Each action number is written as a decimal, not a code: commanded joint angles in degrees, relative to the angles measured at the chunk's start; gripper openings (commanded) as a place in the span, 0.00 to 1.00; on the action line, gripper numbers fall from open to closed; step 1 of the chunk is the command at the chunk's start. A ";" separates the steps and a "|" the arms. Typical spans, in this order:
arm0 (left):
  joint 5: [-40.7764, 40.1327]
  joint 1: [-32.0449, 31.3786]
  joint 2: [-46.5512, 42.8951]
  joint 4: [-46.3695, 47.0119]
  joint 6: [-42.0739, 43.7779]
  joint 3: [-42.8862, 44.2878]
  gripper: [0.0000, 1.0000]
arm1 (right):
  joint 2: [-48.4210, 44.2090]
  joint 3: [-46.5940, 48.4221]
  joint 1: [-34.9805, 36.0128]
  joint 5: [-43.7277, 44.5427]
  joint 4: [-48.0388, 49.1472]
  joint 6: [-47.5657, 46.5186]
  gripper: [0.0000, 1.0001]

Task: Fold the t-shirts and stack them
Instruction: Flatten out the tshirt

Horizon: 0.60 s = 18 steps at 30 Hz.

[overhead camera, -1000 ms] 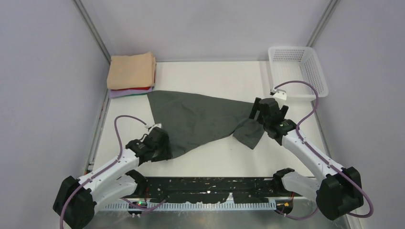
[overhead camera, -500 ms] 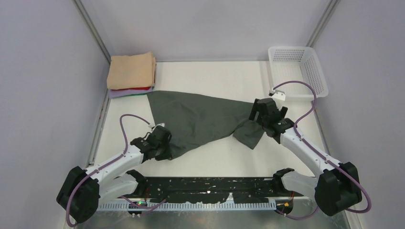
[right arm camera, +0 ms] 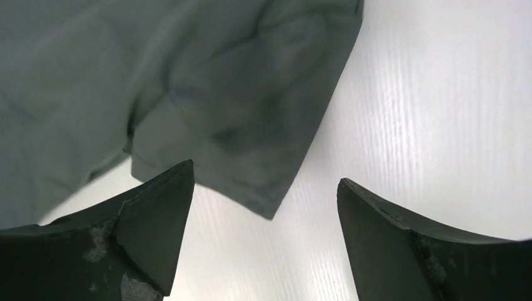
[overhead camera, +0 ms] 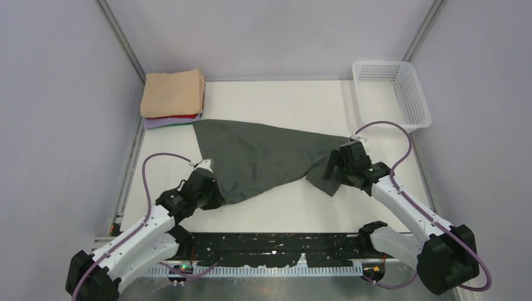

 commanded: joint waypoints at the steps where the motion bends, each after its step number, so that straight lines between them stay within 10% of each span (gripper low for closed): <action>1: -0.08 -0.22 -3.20 -0.45 2.22 -0.16 0.00 | 0.61 -3.94 0.23 -11.67 -2.24 1.46 0.87; 18: -1.34 -0.19 -9.30 -1.66 0.59 -2.34 0.00 | 14.79 -5.22 5.42 -8.49 4.98 3.17 0.53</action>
